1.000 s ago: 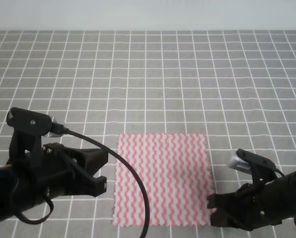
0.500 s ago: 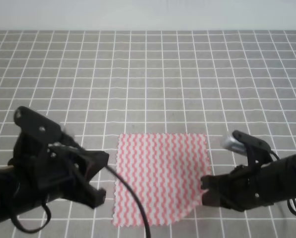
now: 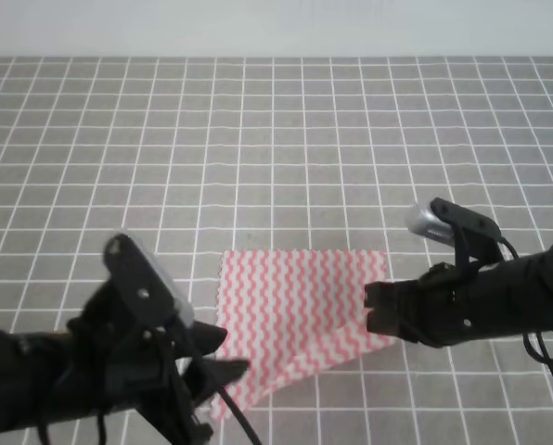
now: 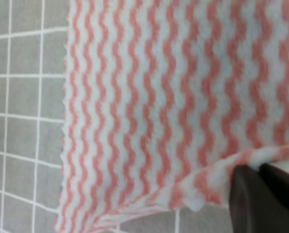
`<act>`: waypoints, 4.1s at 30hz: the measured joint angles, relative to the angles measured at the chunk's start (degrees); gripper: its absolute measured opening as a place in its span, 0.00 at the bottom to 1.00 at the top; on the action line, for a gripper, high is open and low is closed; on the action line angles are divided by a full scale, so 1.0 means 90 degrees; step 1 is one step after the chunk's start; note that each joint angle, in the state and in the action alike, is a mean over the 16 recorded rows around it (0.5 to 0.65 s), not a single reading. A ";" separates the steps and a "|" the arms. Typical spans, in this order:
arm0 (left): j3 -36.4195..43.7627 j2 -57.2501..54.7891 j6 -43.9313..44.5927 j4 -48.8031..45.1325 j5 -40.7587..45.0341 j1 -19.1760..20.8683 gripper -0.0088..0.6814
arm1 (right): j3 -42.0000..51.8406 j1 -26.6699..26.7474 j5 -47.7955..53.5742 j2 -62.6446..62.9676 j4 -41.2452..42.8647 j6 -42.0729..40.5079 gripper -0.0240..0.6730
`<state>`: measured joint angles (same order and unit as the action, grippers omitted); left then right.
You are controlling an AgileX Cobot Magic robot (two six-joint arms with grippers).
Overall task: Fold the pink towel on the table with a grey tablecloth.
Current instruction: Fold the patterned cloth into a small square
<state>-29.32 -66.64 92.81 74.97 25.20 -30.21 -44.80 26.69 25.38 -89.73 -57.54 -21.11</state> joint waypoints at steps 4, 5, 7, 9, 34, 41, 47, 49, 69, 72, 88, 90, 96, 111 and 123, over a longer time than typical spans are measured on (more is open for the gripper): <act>0.0000 -0.0293 0.0362 -0.0049 0.0092 0.0000 0.57 | -0.0137 0.0001 -0.0052 -0.0109 0.0004 0.0003 0.01; 0.0000 -0.0356 0.0463 -0.0060 0.0106 0.0000 0.59 | -0.0172 0.0001 -0.0059 -0.0134 0.0004 0.0002 0.01; 0.0000 -0.0466 0.0680 -0.0078 0.0120 0.0000 0.64 | -0.0238 0.0001 -0.0073 -0.0182 0.0004 -0.0001 0.01; 0.0000 -0.0555 0.0884 -0.0095 0.0116 0.0000 0.64 | -0.0302 0.0001 -0.0086 -0.0233 0.0004 -0.0002 0.01; 0.0000 -0.1573 0.1560 -0.0330 -0.0313 0.0000 0.63 | -0.0554 0.0002 -0.0162 -0.0377 0.0008 -0.0060 0.01; -0.0003 -0.1764 0.1627 -0.0311 -0.0508 0.0000 0.59 | -0.0554 0.0002 -0.0157 -0.0390 0.0000 -0.0120 0.01; -0.0009 -0.1945 0.1759 -0.0261 -0.0563 0.0000 0.57 | -0.0554 0.0002 -0.0154 -0.0385 -0.0007 -0.0159 0.01; -0.0011 -0.1997 0.1802 -0.0192 -0.0599 0.0000 0.56 | -0.0552 0.0001 -0.0150 -0.0374 -0.0009 -0.0165 0.01; -0.0015 -0.2146 0.2663 0.0312 -0.0911 0.0000 0.41 | -0.0552 0.0001 -0.0147 -0.0369 -0.0009 -0.0178 0.01; -0.0016 -0.2160 0.2735 0.0313 -0.0880 0.0000 0.35 | -0.0552 0.0001 -0.0147 -0.0363 -0.0009 -0.0180 0.01; -0.0421 -0.2165 0.2244 0.0494 -0.0954 0.0000 0.02 | -0.0558 0.0001 -0.0224 -0.0418 -0.0002 -0.0166 0.01; -0.0532 -0.2168 0.2108 0.0538 -0.1034 0.0000 0.01 | -0.0558 -0.0007 -0.0251 -0.0418 -0.0007 -0.0160 0.01; -0.0821 -0.2257 0.1776 0.0627 -0.1342 0.0000 0.01 | -0.0558 -0.0050 -0.0376 -0.0418 -0.0033 -0.0144 0.01; -0.1171 -0.2437 0.1669 0.0873 -0.1923 0.0000 0.01 | -0.0558 -0.0122 -0.0735 -0.0418 -0.0156 -0.0130 0.01; -0.1516 -0.2674 0.1833 0.0884 -0.2116 0.0000 0.01 | -0.0632 -0.0133 -0.0833 -0.0558 -0.0206 -0.0131 0.01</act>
<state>-42.96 -90.70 109.30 82.93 6.16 -30.21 -50.49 25.50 17.88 -94.75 -59.39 -22.29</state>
